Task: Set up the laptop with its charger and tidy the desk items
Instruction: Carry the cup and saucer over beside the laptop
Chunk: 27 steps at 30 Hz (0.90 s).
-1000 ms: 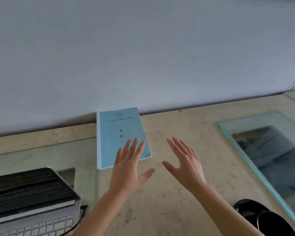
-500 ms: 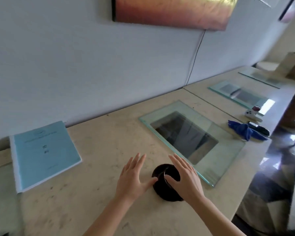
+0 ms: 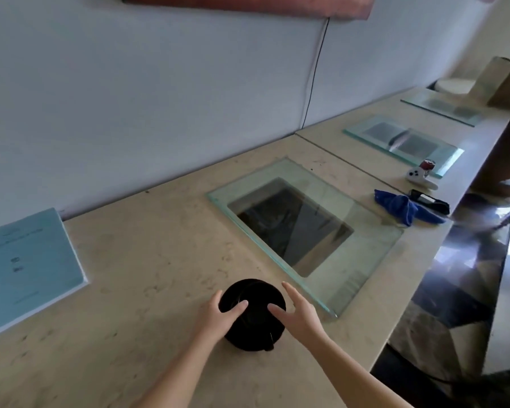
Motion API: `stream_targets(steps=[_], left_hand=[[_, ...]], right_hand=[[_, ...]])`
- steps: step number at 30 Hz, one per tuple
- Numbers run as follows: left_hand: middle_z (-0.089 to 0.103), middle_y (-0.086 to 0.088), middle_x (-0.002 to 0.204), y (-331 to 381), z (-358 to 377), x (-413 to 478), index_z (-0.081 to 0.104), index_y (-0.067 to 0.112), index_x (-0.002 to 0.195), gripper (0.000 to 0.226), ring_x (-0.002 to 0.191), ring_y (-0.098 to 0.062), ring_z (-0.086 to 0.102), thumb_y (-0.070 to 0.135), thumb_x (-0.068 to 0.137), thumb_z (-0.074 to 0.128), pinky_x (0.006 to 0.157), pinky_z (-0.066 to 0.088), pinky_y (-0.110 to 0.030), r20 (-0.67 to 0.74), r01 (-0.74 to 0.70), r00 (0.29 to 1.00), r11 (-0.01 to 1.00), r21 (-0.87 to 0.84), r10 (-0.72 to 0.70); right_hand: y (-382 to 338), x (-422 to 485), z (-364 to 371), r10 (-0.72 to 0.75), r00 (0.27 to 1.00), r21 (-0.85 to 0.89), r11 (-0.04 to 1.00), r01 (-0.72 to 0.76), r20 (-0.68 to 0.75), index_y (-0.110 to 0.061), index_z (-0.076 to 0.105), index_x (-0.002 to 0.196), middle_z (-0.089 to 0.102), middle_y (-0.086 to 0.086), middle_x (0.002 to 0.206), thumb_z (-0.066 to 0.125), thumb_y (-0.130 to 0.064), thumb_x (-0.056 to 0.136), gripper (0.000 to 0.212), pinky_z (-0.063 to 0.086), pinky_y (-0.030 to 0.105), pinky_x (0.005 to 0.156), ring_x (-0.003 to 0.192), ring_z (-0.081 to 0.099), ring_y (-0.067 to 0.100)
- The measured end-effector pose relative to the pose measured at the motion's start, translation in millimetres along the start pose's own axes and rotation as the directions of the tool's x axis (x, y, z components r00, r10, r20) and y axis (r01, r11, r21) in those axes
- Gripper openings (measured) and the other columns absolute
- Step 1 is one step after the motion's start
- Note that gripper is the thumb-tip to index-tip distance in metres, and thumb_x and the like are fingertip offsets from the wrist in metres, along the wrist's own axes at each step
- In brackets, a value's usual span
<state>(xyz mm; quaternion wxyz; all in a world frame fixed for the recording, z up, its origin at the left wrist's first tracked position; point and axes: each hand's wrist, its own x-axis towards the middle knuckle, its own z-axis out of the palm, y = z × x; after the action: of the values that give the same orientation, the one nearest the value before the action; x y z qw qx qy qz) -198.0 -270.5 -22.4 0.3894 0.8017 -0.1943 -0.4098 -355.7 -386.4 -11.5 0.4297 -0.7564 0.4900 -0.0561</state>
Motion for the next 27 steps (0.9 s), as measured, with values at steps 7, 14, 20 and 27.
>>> stream_targets(steps=[7, 14, 20, 27], left_hand=[[0.034, -0.009, 0.152, -4.7, 7.5, 18.2, 0.029, 0.012, 0.146, 0.085, 0.138, -0.025, 0.036, 0.04, 0.078, 0.072, 0.107, 0.033, -0.034, -0.001, 0.122, 0.992, 0.981, -0.149, -0.124], [0.059, -0.001, 0.125, -8.2, 7.3, 22.7, 0.054, 0.016, 0.126, 0.058, 0.089, -0.001, 0.055, 0.037, 0.076, 0.074, 0.067, 0.04, -0.01, -0.013, 0.114, 0.993, 0.981, -0.16, -0.117], [0.057, -0.002, 0.129, -11.9, 5.2, 16.3, 0.051, 0.016, 0.13, 0.067, 0.112, -0.017, 0.054, 0.041, 0.073, 0.076, 0.094, 0.044, -0.03, -0.021, 0.128, 0.991, 0.971, -0.2, -0.134], [0.051, -0.005, 0.136, -18.5, -25.0, -10.6, 0.05, 0.021, 0.129, 0.073, 0.12, -0.024, 0.053, 0.048, 0.067, 0.078, 0.099, 0.047, -0.041, -0.114, 0.129, 0.98, 0.954, -0.27, -0.164]], right_hand=[[0.2, 21.9, -2.9, 0.245, 0.932, 0.317, 0.891, -0.325, 0.266, -0.03, 0.028, 0.149, 0.044, 0.001, 0.144, 0.069, -0.034, 0.085, 0.076, 0.056, 0.042, 0.088, 0.116, 0.051, 0.019], [4.6, 33.9, -2.4, 0.233, 0.909, 0.386, 0.848, -0.364, 0.347, -0.021, 0.059, 0.126, 0.067, -0.005, 0.114, 0.065, -0.018, 0.087, 0.04, 0.059, 0.044, 0.085, 0.102, 0.063, 0.013], [7.8, 35.3, -1.4, 0.23, 0.902, 0.394, 0.84, -0.373, 0.365, -0.022, 0.057, 0.123, 0.066, -0.003, 0.114, 0.064, -0.012, 0.085, 0.04, 0.058, 0.046, 0.085, 0.101, 0.063, 0.014], [-20.2, 32.8, 7.8, 0.168, 0.892, 0.345, 0.88, -0.328, 0.42, -0.022, 0.055, 0.124, 0.063, -0.001, 0.12, 0.066, -0.015, 0.082, 0.044, 0.059, 0.046, 0.084, 0.108, 0.061, 0.019]])
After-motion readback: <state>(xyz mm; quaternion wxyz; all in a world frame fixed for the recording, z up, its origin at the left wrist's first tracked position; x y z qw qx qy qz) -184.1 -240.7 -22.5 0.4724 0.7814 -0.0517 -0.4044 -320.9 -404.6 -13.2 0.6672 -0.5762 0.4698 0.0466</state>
